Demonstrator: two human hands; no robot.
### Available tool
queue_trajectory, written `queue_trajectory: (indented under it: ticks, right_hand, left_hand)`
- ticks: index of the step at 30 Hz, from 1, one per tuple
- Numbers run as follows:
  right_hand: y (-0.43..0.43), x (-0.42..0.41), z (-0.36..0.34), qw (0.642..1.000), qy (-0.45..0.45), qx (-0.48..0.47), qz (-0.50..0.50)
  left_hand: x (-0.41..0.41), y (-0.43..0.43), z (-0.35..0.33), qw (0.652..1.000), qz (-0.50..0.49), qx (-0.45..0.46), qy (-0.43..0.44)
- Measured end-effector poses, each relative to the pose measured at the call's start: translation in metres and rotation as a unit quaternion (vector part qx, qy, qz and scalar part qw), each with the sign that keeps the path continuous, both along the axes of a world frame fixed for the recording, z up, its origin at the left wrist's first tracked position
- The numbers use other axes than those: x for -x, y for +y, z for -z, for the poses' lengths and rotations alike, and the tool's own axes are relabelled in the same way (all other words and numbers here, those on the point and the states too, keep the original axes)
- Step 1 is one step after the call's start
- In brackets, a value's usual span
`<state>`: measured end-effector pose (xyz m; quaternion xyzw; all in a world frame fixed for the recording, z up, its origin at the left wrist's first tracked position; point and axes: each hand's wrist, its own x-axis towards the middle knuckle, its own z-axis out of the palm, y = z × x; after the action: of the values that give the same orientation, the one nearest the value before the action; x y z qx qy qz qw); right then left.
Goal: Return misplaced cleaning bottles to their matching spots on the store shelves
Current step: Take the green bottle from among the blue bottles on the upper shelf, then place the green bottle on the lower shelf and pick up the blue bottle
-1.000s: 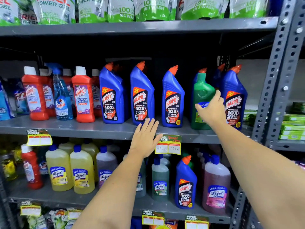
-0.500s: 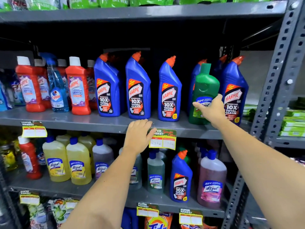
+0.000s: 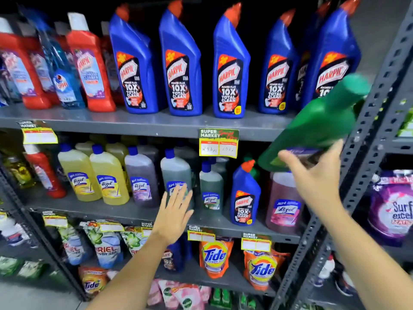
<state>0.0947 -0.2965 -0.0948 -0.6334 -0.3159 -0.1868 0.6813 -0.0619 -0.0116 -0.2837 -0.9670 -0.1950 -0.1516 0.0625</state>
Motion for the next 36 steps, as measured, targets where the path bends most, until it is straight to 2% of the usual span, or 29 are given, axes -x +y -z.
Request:
queue_trajectory:
  ticks: [3,6,9,17,20,26,30,32,36]
  right_hand:
    - [0.025,0.014,0.059,0.994,0.056,0.067,-0.063]
    - [0.061,0.022,0.106,0.983,0.109,0.122,-0.087]
    - [0.101,0.027,0.143,0.975,0.139,0.151,-0.088]
    - [0.176,0.03,0.209,0.959,0.205,0.187,-0.051]
    - [0.191,0.034,0.225,0.955,0.219,0.198,-0.027]
    - [0.199,0.042,0.233,0.954,0.161,0.249,0.032]
    - [0.196,0.043,0.235,0.945,0.176,0.277,0.02]
    - [0.195,0.044,0.234,0.942,0.19,0.278,0.012]
    - [0.186,0.053,0.227,0.948,0.183,0.259,-0.001]
  left_hand:
    - [0.01,0.008,0.056,0.988,-0.012,0.074,0.137]
    - [0.008,0.011,0.062,0.985,-0.007,0.062,0.162]
    - [-0.002,0.023,0.062,0.969,0.009,0.103,0.226]
    - [-0.002,0.051,0.101,0.966,0.079,0.109,0.222]
    - [-0.001,0.059,0.109,0.972,0.105,0.098,0.185]
    - [0.0,0.06,0.11,0.974,0.11,0.107,0.169]
    - [0.002,0.058,0.109,0.973,0.104,0.129,0.162]
    - [0.002,0.058,0.108,0.978,0.107,0.112,0.141]
    - [0.002,0.053,0.105,0.977,0.091,0.106,0.162]
